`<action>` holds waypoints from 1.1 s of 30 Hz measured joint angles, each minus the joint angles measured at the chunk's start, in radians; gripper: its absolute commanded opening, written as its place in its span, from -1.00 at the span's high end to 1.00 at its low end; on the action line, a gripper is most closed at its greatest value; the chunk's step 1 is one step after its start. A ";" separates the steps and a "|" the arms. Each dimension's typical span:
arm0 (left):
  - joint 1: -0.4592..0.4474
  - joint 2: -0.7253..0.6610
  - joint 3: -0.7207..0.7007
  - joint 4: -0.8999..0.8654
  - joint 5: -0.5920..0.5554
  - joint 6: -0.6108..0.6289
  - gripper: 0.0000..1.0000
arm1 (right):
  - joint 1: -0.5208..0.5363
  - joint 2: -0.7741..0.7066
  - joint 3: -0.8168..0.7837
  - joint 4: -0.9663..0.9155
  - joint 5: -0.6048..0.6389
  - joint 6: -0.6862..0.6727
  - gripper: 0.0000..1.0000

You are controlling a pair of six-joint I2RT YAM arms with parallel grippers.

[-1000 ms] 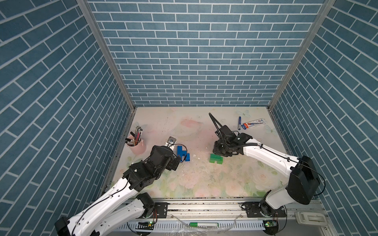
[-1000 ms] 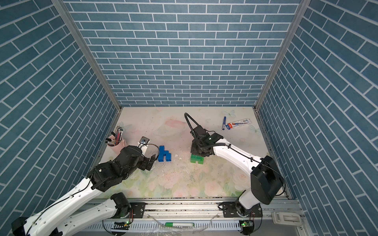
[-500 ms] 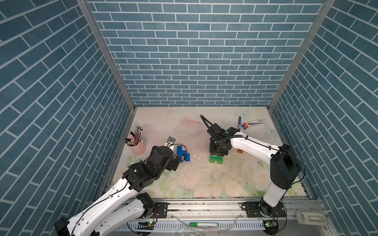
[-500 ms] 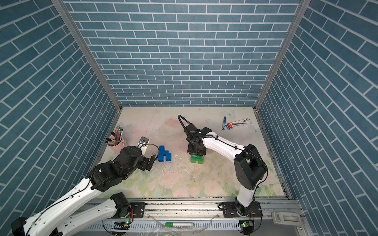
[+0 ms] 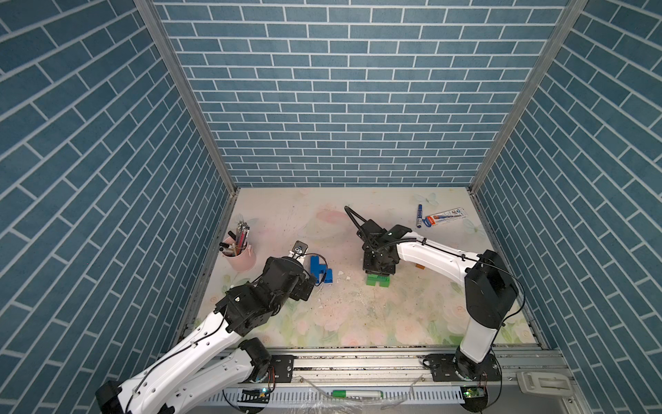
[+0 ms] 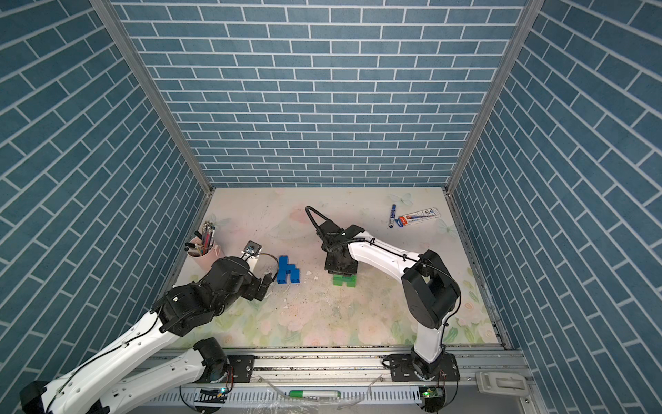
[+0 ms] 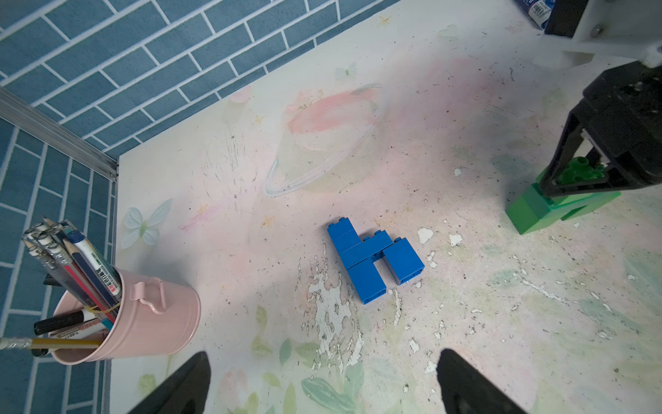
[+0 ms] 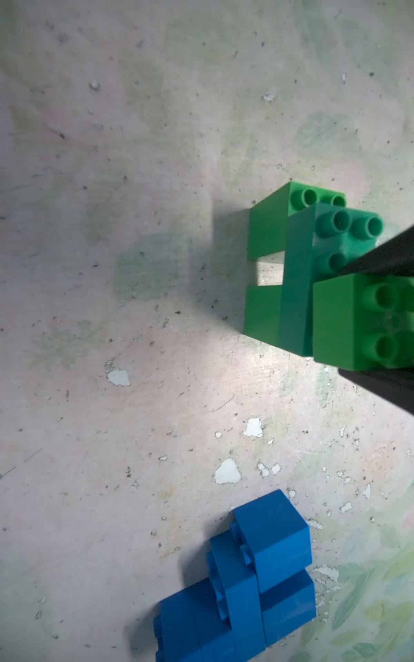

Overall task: Assemble the letter h with lego
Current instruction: Assemble the lego brick with the lego brick.

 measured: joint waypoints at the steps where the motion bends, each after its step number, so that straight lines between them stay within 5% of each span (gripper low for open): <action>1: 0.000 0.000 0.000 0.000 0.000 0.000 -0.99 | 0.003 0.004 0.005 -0.003 0.006 0.004 1.00; 33: 0.000 0.019 0.000 -0.016 0.018 -0.002 -0.99 | 0.045 0.055 0.044 -0.055 0.114 0.005 1.00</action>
